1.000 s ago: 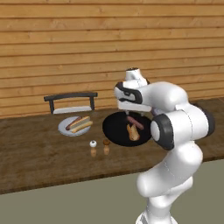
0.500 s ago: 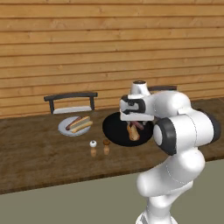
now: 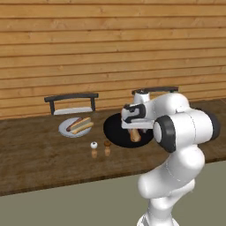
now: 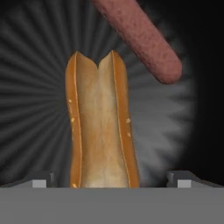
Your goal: Place one bun and one sausage from the bowl on each plate.
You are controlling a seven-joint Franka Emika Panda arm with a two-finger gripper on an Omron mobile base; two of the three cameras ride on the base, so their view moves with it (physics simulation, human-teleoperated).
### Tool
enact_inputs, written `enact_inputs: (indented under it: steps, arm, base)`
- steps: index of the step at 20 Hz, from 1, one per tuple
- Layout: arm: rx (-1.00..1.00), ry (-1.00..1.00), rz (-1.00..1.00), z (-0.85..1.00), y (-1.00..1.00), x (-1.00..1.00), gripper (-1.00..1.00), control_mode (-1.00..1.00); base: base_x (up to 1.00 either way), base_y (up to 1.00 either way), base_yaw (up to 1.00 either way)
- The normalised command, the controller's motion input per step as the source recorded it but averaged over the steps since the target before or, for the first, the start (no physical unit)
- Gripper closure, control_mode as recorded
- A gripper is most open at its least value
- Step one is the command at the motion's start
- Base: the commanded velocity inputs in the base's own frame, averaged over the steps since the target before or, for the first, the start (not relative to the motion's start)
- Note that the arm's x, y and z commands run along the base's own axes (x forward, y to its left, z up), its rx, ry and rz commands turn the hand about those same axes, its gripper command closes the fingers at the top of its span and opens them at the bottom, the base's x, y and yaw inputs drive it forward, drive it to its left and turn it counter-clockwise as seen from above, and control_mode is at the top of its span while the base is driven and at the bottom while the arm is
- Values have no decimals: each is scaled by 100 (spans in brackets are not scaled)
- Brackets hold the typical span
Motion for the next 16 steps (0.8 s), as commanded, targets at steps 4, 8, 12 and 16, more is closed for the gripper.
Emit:
enact_inputs:
  steps: [4,8,12,16]
  arm:
    - [0,2,0,-30,0,28,-100,-100]
    - [0,6,0,-33,4,22,-100,-100]
    - [0,8,0,-32,6,15,-100,-100]
    - [0,5,0,-21,4,4,100,-100]
  base:
    - [0,0,0]
    - [0,0,0]
    - [0,0,0]
    - [0,0,0]
